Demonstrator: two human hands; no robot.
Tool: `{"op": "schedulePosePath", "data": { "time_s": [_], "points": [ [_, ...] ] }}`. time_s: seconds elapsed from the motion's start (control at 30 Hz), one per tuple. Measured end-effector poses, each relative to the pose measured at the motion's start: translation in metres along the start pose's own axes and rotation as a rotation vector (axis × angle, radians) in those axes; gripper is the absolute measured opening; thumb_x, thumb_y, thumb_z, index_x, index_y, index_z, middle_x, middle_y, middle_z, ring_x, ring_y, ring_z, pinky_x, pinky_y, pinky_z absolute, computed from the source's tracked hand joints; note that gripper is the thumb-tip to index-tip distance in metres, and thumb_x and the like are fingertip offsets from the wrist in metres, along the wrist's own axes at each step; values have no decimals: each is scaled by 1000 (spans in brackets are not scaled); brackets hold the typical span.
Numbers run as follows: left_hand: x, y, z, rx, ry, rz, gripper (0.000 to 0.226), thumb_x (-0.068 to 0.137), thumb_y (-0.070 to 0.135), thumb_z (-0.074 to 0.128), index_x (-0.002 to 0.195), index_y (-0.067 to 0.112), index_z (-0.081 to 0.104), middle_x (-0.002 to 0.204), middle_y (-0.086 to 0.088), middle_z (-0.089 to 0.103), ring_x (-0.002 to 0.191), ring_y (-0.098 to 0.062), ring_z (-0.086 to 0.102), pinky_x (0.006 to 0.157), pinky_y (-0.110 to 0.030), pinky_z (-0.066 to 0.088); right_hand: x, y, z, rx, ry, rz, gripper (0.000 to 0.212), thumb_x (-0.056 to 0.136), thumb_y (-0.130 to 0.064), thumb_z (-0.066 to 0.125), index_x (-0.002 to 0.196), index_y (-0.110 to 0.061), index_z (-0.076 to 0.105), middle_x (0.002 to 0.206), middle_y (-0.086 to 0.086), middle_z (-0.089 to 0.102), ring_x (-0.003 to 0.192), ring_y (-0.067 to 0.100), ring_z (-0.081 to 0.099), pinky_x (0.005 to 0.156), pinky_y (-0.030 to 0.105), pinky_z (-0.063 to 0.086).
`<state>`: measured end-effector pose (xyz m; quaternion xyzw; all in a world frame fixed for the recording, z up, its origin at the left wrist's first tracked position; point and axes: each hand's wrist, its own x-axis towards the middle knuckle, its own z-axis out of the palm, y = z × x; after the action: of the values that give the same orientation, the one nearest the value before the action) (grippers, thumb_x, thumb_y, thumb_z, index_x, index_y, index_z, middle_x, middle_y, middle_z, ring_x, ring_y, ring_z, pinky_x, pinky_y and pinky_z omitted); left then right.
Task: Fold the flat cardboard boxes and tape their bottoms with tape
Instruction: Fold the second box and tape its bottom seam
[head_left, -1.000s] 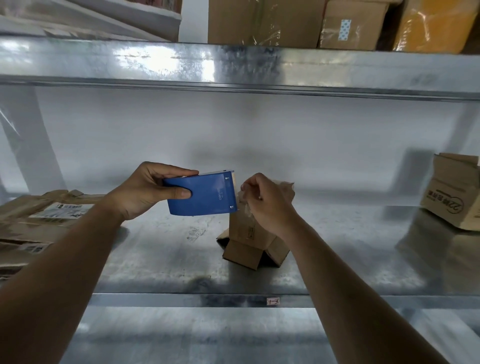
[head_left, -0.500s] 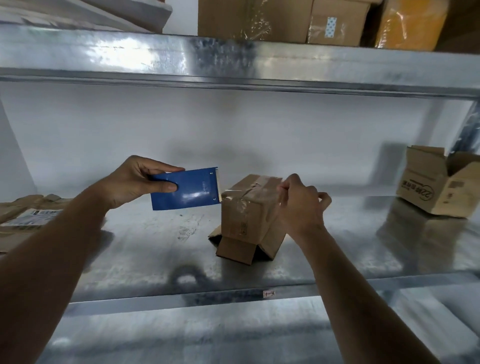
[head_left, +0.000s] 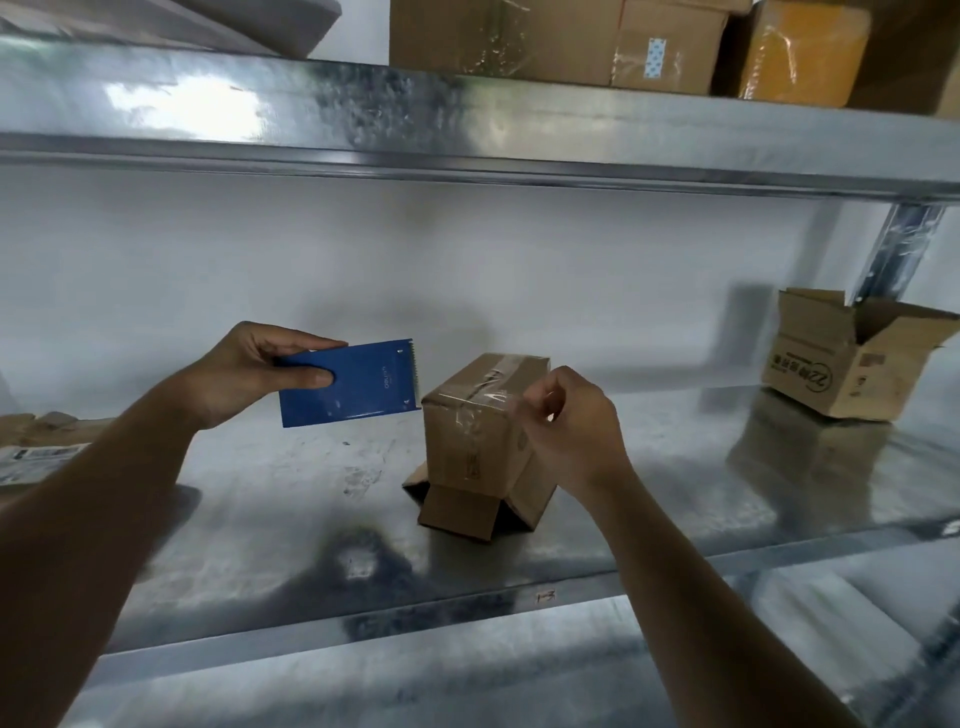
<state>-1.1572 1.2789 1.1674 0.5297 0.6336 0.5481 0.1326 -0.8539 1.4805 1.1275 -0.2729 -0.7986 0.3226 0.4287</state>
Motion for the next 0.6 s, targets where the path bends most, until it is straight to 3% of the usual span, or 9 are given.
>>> {"op": "schedulePosePath", "data": {
  "time_s": [0.1,0.17,0.23,0.3,0.37,0.43,0.5,0.53,0.6],
  "points": [
    [-1,0,-4,-39,-4,2,42,77,5,76,115,23,79,116,-4,78,109,-22,74,87,-25,60,0,-7,-1,207,11,99,15,90,-24,81,83,-15,71,67,-11,64,59,1,57,53,12,44],
    [0,2,-4,-79,-16,10,40,77,6,75,111,27,82,119,-6,77,111,-25,73,93,-31,60,1,-10,-3,352,37,154,16,91,-18,80,84,-8,70,61,-10,60,54,6,55,50,17,47],
    [1,3,-3,-129,-28,16,38,77,9,77,111,27,82,121,-9,76,113,-29,72,96,-36,59,4,-12,-5,456,48,183,13,92,-9,76,83,-6,68,66,-3,66,60,18,63,55,27,57],
    [2,4,-1,-146,-53,13,43,71,25,91,113,26,81,123,-10,75,114,-31,71,97,-38,59,4,-14,-8,467,71,157,15,94,-3,72,83,-3,63,67,0,63,58,14,61,53,22,54],
    [2,3,0,-137,-83,11,65,57,46,99,116,25,80,124,-11,74,114,-30,71,96,-37,59,3,-15,-11,469,78,106,18,96,-4,70,84,1,57,72,13,59,57,12,56,51,22,49],
    [1,4,3,-151,-91,5,74,51,52,101,115,24,80,124,-12,74,114,-30,71,93,-34,60,2,-10,-12,481,45,59,22,97,-13,70,86,-1,55,83,30,58,72,27,62,68,39,57],
    [1,5,7,-182,-107,-2,74,50,51,101,115,22,81,124,-13,74,114,-31,71,91,-33,60,1,-4,-14,452,2,32,23,96,-25,69,85,-9,55,90,34,58,90,46,66,91,60,57],
    [0,6,8,-190,-116,-4,74,50,50,102,115,22,81,124,-13,74,114,-31,71,90,-32,60,2,1,-15,440,-15,31,23,97,-27,67,85,-11,54,90,31,62,96,49,66,95,64,54],
    [-2,7,12,-194,-126,-12,74,49,50,102,114,22,81,124,-13,74,114,-30,71,91,-33,60,4,7,-17,485,-61,65,22,103,-19,63,89,-7,50,88,18,70,101,40,71,98,60,55]
  ]
}}
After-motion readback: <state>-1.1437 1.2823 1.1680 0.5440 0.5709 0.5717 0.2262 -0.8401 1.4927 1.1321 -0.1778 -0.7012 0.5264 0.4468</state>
